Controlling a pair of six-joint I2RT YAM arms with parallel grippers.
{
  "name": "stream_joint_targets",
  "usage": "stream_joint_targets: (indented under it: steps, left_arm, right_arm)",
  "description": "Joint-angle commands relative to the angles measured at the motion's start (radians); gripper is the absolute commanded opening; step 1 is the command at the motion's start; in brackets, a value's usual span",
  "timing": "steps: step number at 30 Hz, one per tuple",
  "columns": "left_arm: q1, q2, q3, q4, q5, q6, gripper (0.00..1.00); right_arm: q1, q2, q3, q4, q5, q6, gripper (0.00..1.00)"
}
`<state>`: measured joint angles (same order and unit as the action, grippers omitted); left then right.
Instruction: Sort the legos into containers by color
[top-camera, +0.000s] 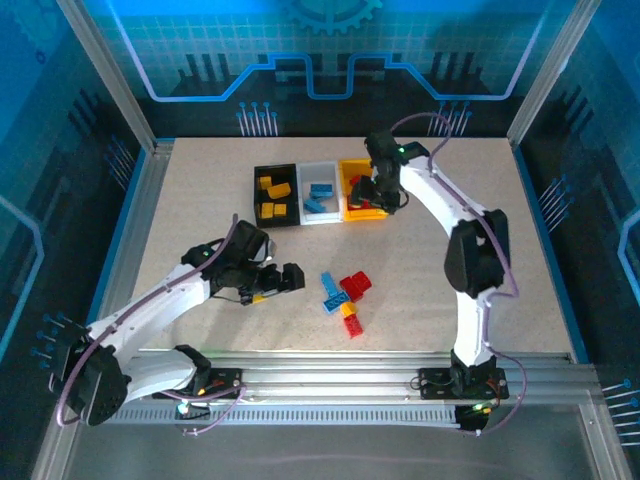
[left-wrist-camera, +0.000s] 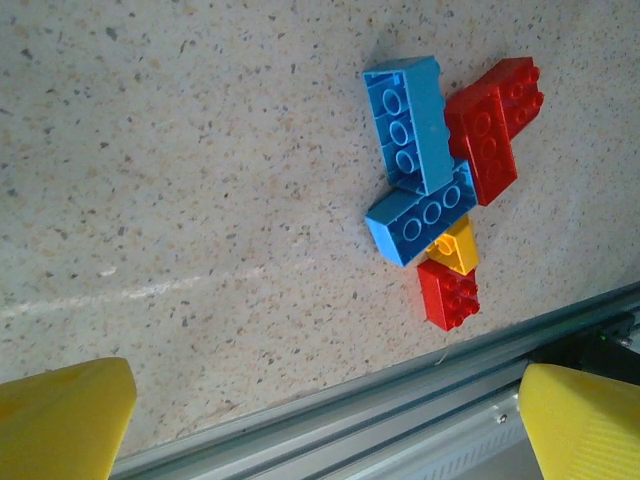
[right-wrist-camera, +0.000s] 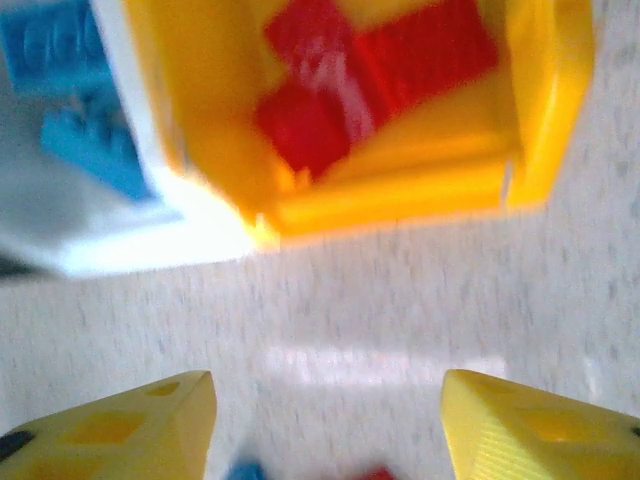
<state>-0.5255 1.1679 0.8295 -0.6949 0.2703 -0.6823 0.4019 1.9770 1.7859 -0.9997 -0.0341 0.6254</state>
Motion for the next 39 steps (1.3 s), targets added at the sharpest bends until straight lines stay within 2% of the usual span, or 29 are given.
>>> stream_joint_targets:
  steps: [1,5,10,16,25,31,39]
  left_arm:
    - [0.0,0.023,-0.001,0.075,0.031,-0.026,0.99]
    - [-0.001,0.056,-0.013,0.133,0.052,-0.055,0.99]
    - [-0.003,0.073,-0.006,0.14,0.06,-0.058,0.99]
    - [-0.002,0.014,-0.03,0.109,0.038,-0.063,0.99]
    - [-0.002,-0.077,-0.093,0.075,0.024,-0.076,0.99]
    - [-0.003,-0.085,-0.099,0.072,0.034,-0.069,0.99]
    - [-0.002,-0.126,-0.092,0.017,0.025,-0.047,0.99]
  right_arm:
    - [0.057,-0.126,-0.182,-0.044,-0.027,-0.09,0.67]
    - [0.136,-0.177,-0.328,-0.073,0.002,-0.15,0.7]
    - [0.233,-0.134,-0.365,-0.099,0.051,-0.16,0.68]
    - [0.358,-0.099,-0.365,-0.108,0.049,-0.124,0.66]
    - [0.52,-0.169,-0.496,-0.11,0.064,-0.077,0.65]
    - [0.564,-0.146,-0.531,-0.096,0.11,-0.038,0.65]
    - [0.587,-0.088,-0.532,-0.054,0.121,-0.02,0.6]
